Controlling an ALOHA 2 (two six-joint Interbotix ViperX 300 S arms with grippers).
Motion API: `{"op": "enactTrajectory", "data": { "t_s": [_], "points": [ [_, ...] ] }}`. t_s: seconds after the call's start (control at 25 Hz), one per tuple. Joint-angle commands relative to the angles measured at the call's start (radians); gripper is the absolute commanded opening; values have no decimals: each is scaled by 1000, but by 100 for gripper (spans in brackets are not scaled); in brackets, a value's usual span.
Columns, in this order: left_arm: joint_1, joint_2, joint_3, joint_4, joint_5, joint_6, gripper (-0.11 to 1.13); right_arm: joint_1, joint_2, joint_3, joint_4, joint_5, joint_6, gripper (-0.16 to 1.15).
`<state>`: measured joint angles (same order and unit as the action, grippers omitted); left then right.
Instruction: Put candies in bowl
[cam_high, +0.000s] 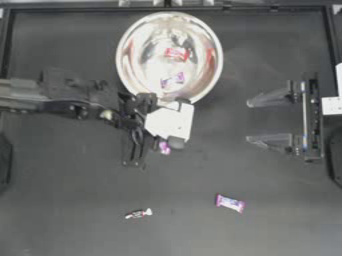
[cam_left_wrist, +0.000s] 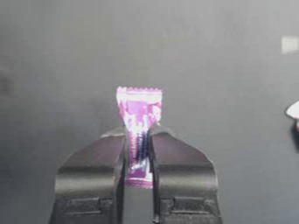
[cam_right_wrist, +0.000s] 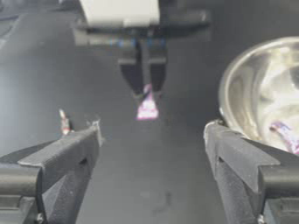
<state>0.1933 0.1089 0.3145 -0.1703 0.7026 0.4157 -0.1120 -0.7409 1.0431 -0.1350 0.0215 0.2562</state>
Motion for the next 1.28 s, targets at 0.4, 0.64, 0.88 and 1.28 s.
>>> {"op": "enactTrajectory", "data": {
  "t_s": [0.4, 0.64, 0.88, 1.28],
  "points": [
    [143, -149, -25, 78, -202, 20, 43, 2, 0, -9, 3, -23, 0, 99],
    [242, -120, -23, 89, -310, 23, 43, 2, 14, -11, 3, -40, 0, 99],
    [314, -61, -25, 89, -353, 43, 43, 2, 43, -20, -2, -60, -3, 100],
    [351, 58, -97, 84, -351, 43, 45, 2, 48, -21, -2, -58, -2, 99]
  ]
}}
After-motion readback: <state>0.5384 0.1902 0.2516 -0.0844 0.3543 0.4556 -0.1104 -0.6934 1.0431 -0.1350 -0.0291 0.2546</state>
